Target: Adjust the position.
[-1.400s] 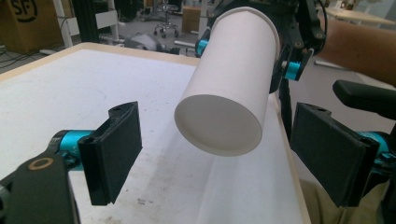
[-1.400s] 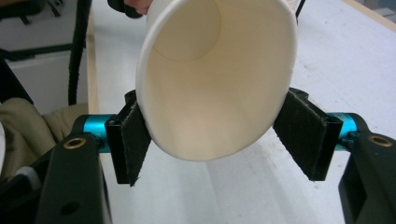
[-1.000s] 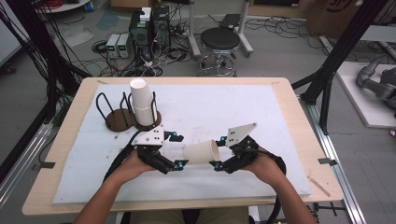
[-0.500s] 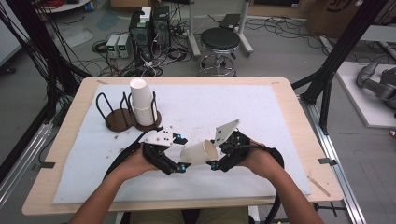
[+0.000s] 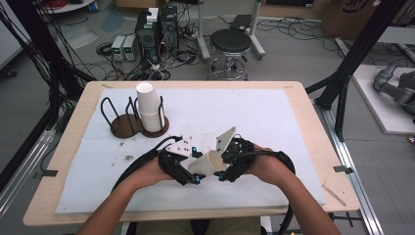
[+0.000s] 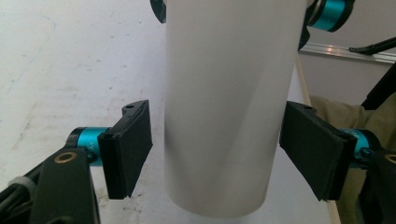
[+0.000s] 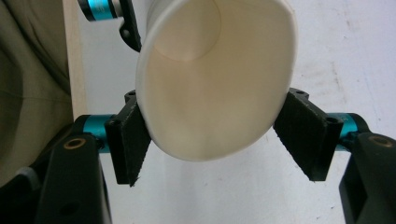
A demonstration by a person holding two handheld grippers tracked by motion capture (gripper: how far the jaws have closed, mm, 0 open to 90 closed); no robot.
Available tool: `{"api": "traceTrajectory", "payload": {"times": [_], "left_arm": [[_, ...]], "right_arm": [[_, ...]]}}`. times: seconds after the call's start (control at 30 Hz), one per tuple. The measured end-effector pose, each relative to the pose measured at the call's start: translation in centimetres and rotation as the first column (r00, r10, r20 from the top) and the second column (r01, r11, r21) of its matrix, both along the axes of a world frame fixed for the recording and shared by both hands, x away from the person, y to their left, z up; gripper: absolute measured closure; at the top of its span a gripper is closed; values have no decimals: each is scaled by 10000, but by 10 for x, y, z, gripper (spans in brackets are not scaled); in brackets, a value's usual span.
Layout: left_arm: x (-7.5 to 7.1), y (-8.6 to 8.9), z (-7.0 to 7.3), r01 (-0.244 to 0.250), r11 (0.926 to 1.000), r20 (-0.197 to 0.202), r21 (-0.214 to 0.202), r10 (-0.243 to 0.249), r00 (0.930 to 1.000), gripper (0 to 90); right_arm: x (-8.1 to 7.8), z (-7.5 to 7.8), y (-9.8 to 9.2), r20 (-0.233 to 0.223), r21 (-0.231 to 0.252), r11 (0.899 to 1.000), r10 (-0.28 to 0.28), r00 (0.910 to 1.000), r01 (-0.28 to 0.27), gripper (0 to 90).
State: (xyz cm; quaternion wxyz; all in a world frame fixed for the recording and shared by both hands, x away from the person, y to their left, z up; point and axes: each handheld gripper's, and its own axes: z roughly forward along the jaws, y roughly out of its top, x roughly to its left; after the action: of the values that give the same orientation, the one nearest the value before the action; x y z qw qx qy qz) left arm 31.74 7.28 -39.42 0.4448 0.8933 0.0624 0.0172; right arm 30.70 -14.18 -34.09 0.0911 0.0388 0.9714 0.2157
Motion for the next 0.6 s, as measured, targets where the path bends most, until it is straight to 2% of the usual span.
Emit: {"api": "traceTrajectory", "payload": {"times": [0.13,0.33,0.5,0.6], "left_arm": [[-1,-2,-1,271,9996,72,128,-271,9996,338],[-1,-4,-4,298,9991,20,296,-298,9996,343],[-1,-1,-6,216,9998,-22,-55,-216,9998,345],[-1,3,-6,133,9989,-158,-454,-141,9998,344]], "right_arm": [[-1,1,4,8,-176,9998,46,10000,-45,303],[0,0,7,-51,-371,9992,127,9999,-129,302],[1,0,6,-148,-224,9997,91,9998,-95,282],[0,1,3,-130,277,9996,-29,9999,33,256]]}}
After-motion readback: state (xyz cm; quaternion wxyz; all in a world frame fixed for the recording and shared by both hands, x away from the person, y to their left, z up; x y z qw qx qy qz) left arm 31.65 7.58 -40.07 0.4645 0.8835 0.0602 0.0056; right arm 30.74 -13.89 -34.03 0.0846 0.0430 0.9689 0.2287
